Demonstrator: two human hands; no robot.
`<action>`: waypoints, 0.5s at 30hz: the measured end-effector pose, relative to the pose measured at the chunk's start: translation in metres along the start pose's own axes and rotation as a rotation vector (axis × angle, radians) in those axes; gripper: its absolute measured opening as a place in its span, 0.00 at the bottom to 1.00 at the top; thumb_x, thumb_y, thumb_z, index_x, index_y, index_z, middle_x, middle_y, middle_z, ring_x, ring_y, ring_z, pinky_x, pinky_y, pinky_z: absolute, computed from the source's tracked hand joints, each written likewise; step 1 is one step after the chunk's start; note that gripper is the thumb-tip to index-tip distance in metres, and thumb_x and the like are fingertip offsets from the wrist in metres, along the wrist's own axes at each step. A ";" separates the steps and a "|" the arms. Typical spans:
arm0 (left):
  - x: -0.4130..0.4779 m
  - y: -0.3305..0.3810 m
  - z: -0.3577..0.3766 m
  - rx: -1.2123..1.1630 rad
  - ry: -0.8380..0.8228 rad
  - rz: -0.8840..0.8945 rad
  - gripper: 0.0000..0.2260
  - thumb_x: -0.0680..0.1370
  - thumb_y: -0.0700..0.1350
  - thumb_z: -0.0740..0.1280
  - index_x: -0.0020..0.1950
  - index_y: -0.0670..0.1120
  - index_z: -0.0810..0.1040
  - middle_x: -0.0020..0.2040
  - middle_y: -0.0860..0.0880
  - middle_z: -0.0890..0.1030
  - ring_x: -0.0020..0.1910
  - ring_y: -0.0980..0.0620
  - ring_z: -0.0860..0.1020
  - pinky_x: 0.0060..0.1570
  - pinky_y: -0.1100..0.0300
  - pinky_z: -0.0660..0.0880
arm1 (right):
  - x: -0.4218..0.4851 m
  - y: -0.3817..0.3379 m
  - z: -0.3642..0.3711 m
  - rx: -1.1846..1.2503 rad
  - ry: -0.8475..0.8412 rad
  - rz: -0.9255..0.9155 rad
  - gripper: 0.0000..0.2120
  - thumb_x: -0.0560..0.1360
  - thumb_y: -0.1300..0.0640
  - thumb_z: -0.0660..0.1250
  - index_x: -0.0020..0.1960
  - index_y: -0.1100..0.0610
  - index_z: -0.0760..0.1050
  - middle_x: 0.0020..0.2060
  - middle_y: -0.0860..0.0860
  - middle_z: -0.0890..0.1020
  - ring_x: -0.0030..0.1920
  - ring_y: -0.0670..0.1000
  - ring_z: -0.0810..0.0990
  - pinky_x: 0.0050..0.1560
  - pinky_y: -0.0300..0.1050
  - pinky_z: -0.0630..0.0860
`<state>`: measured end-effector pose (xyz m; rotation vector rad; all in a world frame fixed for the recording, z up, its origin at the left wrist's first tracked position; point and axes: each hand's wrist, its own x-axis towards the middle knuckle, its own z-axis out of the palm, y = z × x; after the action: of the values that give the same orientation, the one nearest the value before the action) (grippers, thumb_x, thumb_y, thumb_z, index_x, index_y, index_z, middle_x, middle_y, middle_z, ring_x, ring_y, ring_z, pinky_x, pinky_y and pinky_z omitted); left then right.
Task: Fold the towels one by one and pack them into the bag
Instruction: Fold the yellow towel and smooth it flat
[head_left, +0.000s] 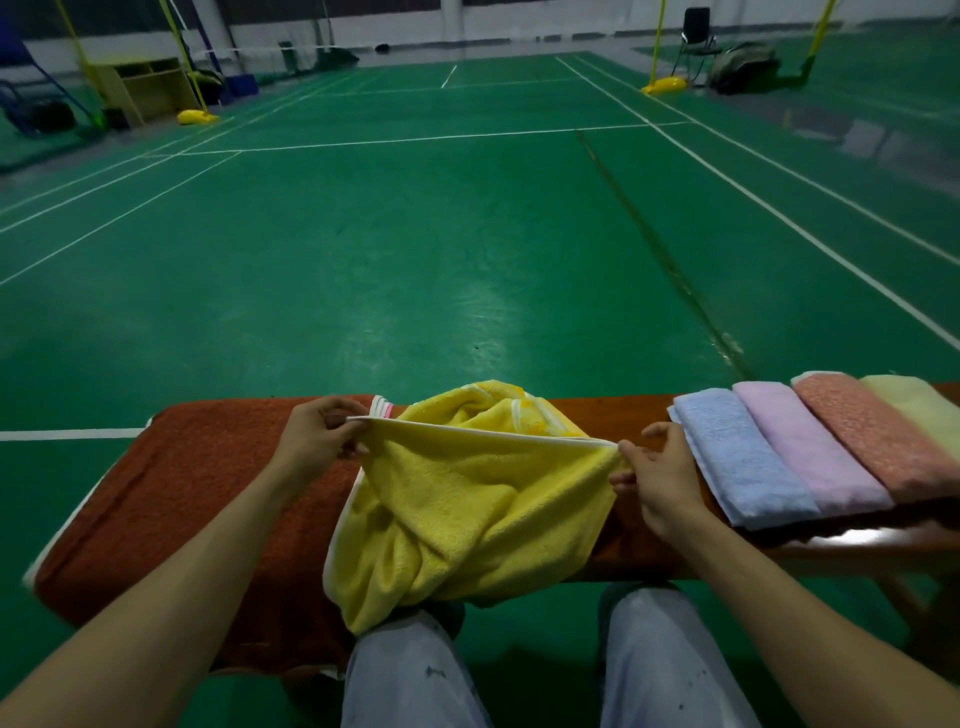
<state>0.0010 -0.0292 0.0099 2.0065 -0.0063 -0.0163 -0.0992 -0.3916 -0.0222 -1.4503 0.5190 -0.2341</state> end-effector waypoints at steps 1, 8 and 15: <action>-0.002 0.003 0.000 -0.055 -0.003 -0.023 0.04 0.76 0.33 0.67 0.50 0.37 0.77 0.41 0.37 0.81 0.27 0.52 0.81 0.30 0.61 0.80 | -0.001 -0.005 0.001 0.101 0.016 0.038 0.11 0.80 0.66 0.62 0.59 0.57 0.63 0.46 0.60 0.76 0.26 0.48 0.80 0.24 0.37 0.76; -0.011 0.009 0.002 -0.270 -0.002 -0.088 0.03 0.76 0.31 0.65 0.45 0.38 0.75 0.42 0.38 0.79 0.31 0.51 0.82 0.33 0.62 0.81 | -0.010 -0.016 0.002 0.238 -0.017 0.009 0.15 0.76 0.72 0.66 0.56 0.60 0.65 0.46 0.58 0.76 0.40 0.52 0.82 0.39 0.38 0.82; -0.010 -0.004 0.014 -0.196 -0.002 -0.161 0.03 0.77 0.34 0.66 0.48 0.38 0.72 0.46 0.38 0.80 0.36 0.44 0.81 0.32 0.58 0.81 | -0.007 -0.010 -0.008 -0.024 -0.060 -0.111 0.18 0.72 0.71 0.70 0.56 0.62 0.67 0.50 0.62 0.76 0.48 0.53 0.81 0.40 0.39 0.82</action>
<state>-0.0089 -0.0401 0.0000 1.8066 0.1500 -0.1172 -0.1076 -0.3971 -0.0118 -1.5068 0.3942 -0.2726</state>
